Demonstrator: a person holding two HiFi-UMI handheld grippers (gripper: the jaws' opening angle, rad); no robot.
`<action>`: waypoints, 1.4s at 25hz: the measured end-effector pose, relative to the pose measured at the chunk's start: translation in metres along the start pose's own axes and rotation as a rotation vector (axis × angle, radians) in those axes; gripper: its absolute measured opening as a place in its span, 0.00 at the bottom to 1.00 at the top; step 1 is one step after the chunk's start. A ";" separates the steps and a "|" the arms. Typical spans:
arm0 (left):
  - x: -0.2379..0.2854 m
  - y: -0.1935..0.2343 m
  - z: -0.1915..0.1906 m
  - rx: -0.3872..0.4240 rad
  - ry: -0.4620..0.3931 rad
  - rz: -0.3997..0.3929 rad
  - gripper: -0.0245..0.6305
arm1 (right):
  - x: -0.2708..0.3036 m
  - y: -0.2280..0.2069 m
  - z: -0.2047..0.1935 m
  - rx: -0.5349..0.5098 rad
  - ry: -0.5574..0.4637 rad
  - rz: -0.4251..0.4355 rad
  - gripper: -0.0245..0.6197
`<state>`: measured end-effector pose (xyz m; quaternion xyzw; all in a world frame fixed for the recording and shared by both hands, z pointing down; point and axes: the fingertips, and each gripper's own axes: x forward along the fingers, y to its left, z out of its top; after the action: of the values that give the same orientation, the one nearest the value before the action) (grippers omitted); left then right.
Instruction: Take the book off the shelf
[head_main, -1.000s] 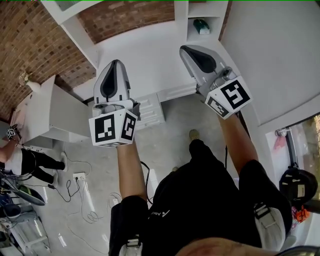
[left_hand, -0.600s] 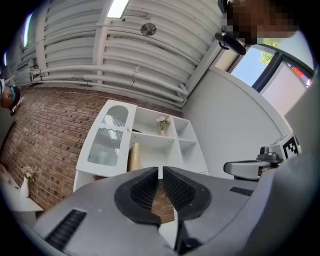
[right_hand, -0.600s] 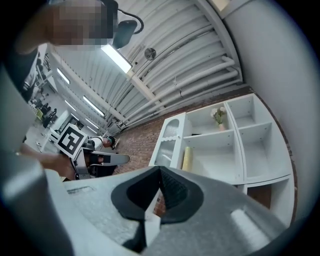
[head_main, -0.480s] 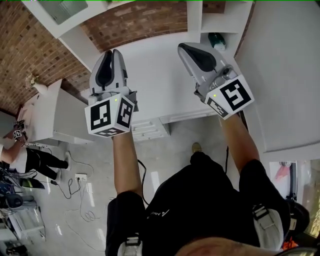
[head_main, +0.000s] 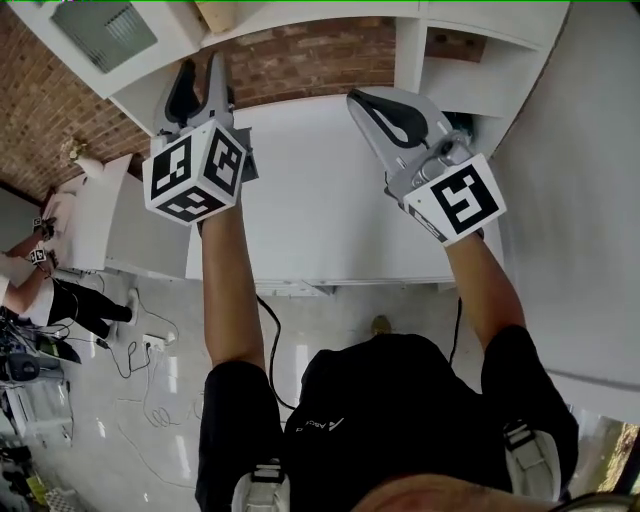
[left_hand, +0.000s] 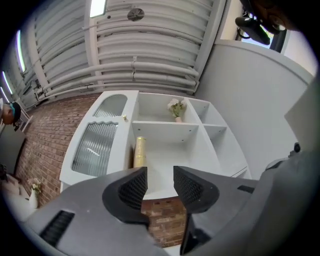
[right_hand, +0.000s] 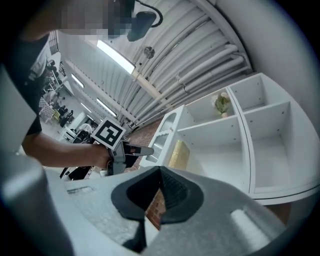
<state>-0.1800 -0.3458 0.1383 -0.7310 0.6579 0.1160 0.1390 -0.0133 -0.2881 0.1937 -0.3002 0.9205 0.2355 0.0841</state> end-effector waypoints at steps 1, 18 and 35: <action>0.014 0.002 -0.001 0.004 0.009 0.010 0.29 | 0.006 -0.008 -0.002 0.007 -0.003 0.005 0.04; 0.168 0.064 -0.052 0.095 0.184 0.153 0.46 | 0.087 -0.102 -0.026 0.050 -0.046 -0.025 0.04; 0.208 0.081 -0.081 0.116 0.259 0.230 0.37 | 0.088 -0.101 -0.035 0.010 -0.063 -0.003 0.04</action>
<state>-0.2391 -0.5752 0.1366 -0.6506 0.7551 -0.0021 0.0810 -0.0243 -0.4218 0.1596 -0.2938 0.9181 0.2401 0.1149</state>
